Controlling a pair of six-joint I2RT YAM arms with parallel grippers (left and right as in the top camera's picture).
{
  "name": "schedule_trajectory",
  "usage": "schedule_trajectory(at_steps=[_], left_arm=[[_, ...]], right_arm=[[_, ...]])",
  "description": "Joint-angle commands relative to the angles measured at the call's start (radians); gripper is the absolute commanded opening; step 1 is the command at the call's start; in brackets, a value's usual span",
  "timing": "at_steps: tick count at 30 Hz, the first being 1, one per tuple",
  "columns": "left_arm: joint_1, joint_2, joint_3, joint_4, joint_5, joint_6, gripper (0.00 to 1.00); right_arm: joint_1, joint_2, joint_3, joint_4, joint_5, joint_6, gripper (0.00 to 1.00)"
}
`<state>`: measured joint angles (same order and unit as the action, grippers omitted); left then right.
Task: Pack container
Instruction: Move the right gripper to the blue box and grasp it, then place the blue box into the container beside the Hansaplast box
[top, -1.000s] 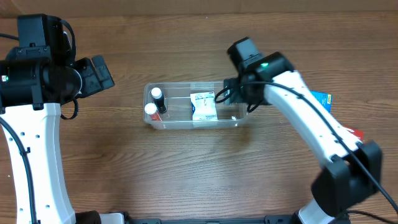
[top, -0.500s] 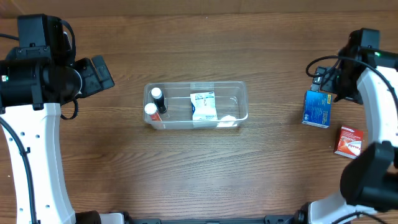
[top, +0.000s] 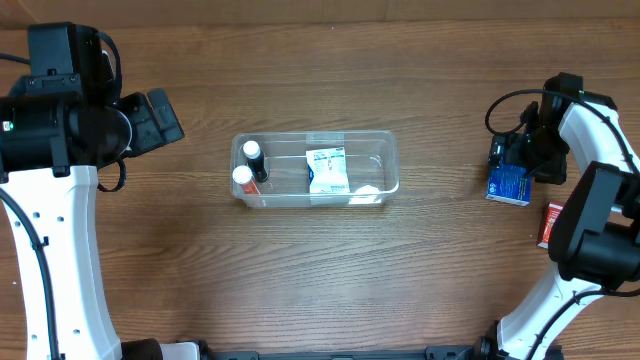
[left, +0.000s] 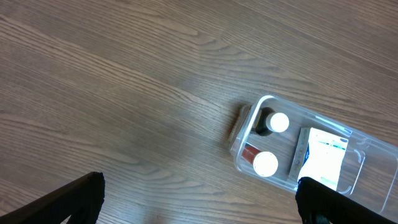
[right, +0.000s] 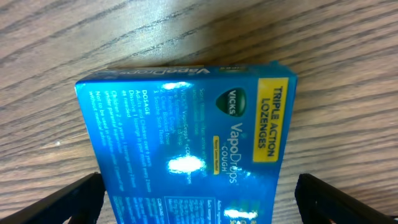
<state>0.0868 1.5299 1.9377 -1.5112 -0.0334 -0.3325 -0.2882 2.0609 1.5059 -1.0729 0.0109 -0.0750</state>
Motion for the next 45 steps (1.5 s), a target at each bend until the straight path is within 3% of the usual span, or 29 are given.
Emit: schedule_trajectory(at_steps=[1, 8, 15, 24, 27, 33, 37, 42, 45], left_arm=[[0.005, 0.002, 0.002, 0.005, 0.008, 0.023, 1.0], [0.005, 0.002, 0.002, 0.003, 0.008, 0.022, 1.0], [0.005, 0.002, 0.002, 0.004, 0.008, 0.022, 1.0], [0.005, 0.002, 0.002, 0.004, 0.008, 0.023, 1.0], [0.005, 0.002, 0.002, 0.004, 0.008, 0.023, 1.0], [0.005, 0.002, 0.002, 0.003, 0.008, 0.023, 1.0], [0.005, 0.002, 0.002, 0.003, 0.008, 0.022, 1.0], [0.005, 0.002, 0.002, -0.005, 0.008, 0.022, 1.0], [0.005, 0.002, 0.002, -0.012, 0.008, 0.022, 1.0]], right_arm=[[-0.001, 0.026, 0.001, -0.005, -0.014, -0.012, 1.0], [-0.001, 0.015, 0.0, -0.004, -0.067, -0.012, 0.99], [-0.001, 0.015, -0.002, -0.005, -0.077, -0.011, 0.78], [0.002, 0.013, 0.006, -0.018, -0.081, -0.004, 0.78], [0.032, -0.047, 0.063, -0.068, -0.1, -0.004, 0.73], [0.231, -0.403, 0.101, -0.146, -0.098, 0.003, 0.71], [0.434, -0.558, 0.101, -0.156, -0.099, 0.198, 0.7], [0.747, -0.525, 0.098, -0.076, -0.079, 0.418, 0.69], [0.828, -0.452, 0.098, -0.027, -0.019, 0.512, 0.69]])
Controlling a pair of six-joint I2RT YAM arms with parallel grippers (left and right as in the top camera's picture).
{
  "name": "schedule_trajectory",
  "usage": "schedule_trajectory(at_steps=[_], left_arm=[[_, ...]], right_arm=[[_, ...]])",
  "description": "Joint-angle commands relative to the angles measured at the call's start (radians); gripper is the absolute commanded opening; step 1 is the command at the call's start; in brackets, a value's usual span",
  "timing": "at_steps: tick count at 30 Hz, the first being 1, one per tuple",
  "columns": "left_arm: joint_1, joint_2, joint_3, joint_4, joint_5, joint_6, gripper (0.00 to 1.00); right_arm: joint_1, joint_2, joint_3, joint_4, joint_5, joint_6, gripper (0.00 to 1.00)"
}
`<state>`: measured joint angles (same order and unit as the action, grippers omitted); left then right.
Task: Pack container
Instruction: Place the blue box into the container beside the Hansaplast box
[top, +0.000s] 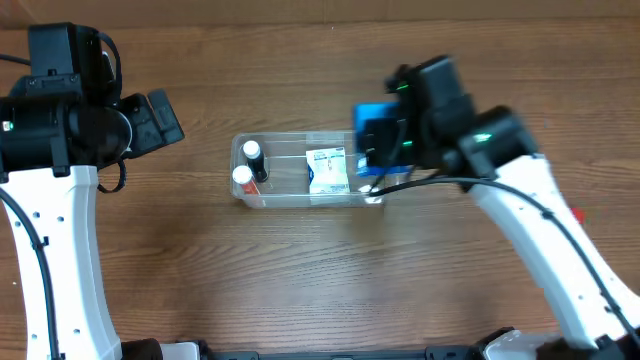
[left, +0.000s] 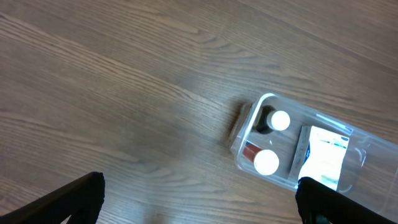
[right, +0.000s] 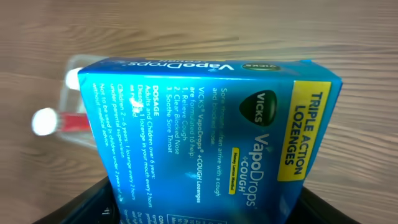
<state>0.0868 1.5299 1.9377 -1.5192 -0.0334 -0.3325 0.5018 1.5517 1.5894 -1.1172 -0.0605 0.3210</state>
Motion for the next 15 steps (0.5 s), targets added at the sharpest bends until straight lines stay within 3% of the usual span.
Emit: schedule_trajectory(at_steps=[1, 7, 12, 15], left_arm=[[0.005, 0.002, 0.002, -0.008, 0.008, 0.022, 1.0], [0.005, 0.002, 0.002, -0.018, 0.007, 0.023, 1.0], [0.005, 0.002, 0.002, -0.018, 0.007, 0.023, 1.0], [0.005, 0.002, 0.002, -0.018, 0.007, 0.023, 1.0]], right_arm=[[0.042, 0.096, 0.014, 0.023, 0.051, 0.132, 0.7], [0.023, 0.293, 0.014, 0.03, 0.093, 0.144, 0.7], [0.013, 0.311, 0.013, 0.03, 0.116, 0.143, 0.7], [0.013, 0.311, 0.013, 0.023, 0.116, 0.144, 0.79]])
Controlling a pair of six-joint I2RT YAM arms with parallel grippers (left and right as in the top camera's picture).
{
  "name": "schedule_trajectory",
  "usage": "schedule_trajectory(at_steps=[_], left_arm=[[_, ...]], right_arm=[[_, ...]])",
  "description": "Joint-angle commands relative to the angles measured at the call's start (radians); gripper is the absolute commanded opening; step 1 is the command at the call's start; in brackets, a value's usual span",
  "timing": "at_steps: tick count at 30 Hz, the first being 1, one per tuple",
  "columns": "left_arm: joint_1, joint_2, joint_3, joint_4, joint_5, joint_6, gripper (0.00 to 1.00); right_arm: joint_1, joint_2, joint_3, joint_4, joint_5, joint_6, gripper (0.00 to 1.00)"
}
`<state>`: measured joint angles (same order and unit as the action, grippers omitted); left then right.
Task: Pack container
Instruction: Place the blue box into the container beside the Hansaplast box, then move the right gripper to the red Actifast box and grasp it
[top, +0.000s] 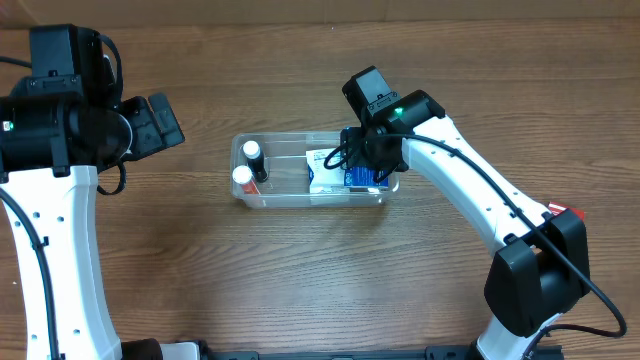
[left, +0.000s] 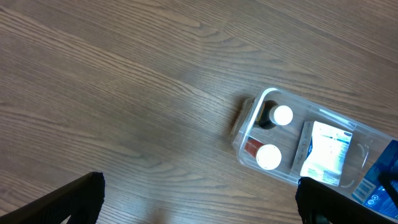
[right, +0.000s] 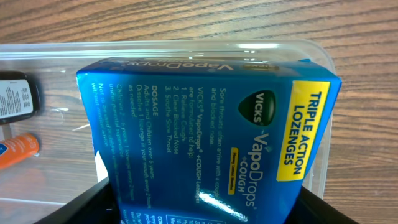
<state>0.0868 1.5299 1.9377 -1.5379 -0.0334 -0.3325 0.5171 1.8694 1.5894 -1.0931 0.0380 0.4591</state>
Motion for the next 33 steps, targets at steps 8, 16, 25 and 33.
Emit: schedule_trajectory(at_steps=[8, 16, 25, 33], left_arm=[[0.005, 0.002, 0.002, 0.0, 0.008, 0.022, 1.0], [0.005, 0.002, 0.002, -0.003, 0.008, 0.023, 1.0], [0.005, 0.002, 0.002, -0.003, 0.008, 0.023, 1.0], [0.005, 0.002, 0.002, 0.009, 0.009, 0.022, 1.0]], right_arm=[[-0.002, -0.007, 0.013, -0.015, 0.017, 0.006, 0.9], [-0.017, -0.111, 0.092, -0.092, 0.209, -0.02, 0.96], [-0.766, -0.321, 0.076, -0.272, 0.095, 0.044, 1.0], [-1.116, -0.317, -0.44, 0.1, 0.075, -0.265, 1.0]])
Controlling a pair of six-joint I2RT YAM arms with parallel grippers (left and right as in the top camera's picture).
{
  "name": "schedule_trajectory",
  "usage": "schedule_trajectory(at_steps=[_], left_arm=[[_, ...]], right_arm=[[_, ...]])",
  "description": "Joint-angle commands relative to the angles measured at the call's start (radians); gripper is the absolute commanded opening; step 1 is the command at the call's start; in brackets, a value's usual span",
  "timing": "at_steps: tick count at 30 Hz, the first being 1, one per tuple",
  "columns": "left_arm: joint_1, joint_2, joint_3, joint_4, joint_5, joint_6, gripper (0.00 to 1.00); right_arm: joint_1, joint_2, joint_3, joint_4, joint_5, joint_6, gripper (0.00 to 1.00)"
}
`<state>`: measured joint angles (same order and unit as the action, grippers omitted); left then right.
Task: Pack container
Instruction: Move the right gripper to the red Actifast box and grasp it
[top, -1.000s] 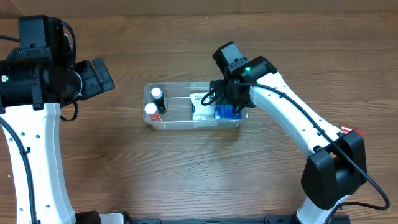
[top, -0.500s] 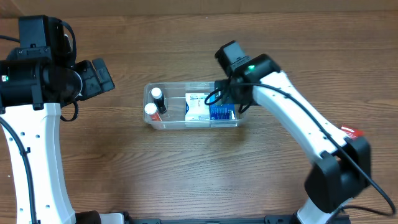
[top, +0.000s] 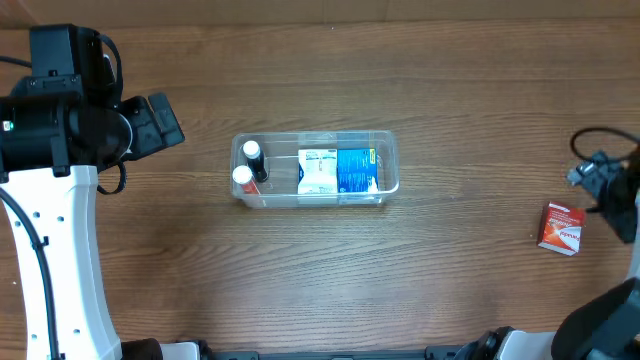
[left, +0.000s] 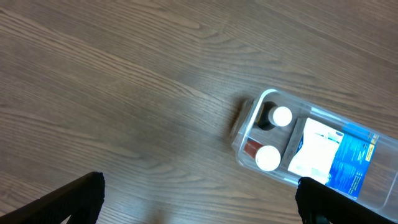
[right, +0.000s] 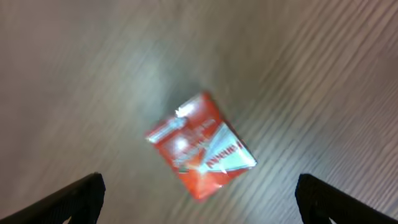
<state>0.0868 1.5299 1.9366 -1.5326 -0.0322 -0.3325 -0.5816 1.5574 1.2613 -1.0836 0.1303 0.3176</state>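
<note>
A clear plastic container (top: 392, 160) sits mid-table. Inside lie two white-capped bottles (top: 251, 150) at its left end, a white packet (top: 317, 171) and a blue Vicks lozenge box (top: 357, 170). In the left wrist view the container (left: 245, 127) shows the same bottles (left: 282, 116), packet (left: 311, 152) and box (left: 351, 171). A red packet (top: 561, 228) lies on the table at the far right. My right gripper (top: 592, 180) hovers open just beside it; the red packet (right: 200, 144) lies ahead of the fingers (right: 74, 199). My left gripper (top: 165, 120) stands open at the upper left, with nothing in it.
The wooden table (top: 320, 290) carries nothing else. The right arm's cable (top: 600, 140) loops near the right edge.
The blue box lies flat in the container, let go. My right gripper has moved from the container to the far right and now stands open over the red packet. The left arm is unchanged.
My right gripper was at the blue box on the table at the far right. Then it held the box above the container's right end, then inside the container. Now the box rests beside the white packet, and the gripper is back at the right, above the red packet.
</note>
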Motion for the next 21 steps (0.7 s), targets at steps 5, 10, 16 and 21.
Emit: schedule_trajectory(at_steps=[5, 10, 16, 21], left_arm=[[0.005, 0.002, 0.003, 0.004, 0.007, 0.023, 1.0], [0.005, 0.002, 0.003, 0.003, 0.007, 0.022, 1.0], [0.005, 0.002, 0.003, 0.003, 0.008, 0.022, 1.0], [0.005, 0.002, 0.003, -0.005, 0.007, 0.022, 1.0]], right_arm=[[-0.015, 0.055, -0.177, 0.202, -0.074, -0.248, 1.0], [-0.015, 0.191, -0.178, 0.216, -0.074, -0.266, 1.0], [-0.015, 0.285, -0.178, 0.234, -0.09, -0.266, 1.0], [-0.015, 0.286, -0.178, 0.241, -0.131, -0.265, 0.83]])
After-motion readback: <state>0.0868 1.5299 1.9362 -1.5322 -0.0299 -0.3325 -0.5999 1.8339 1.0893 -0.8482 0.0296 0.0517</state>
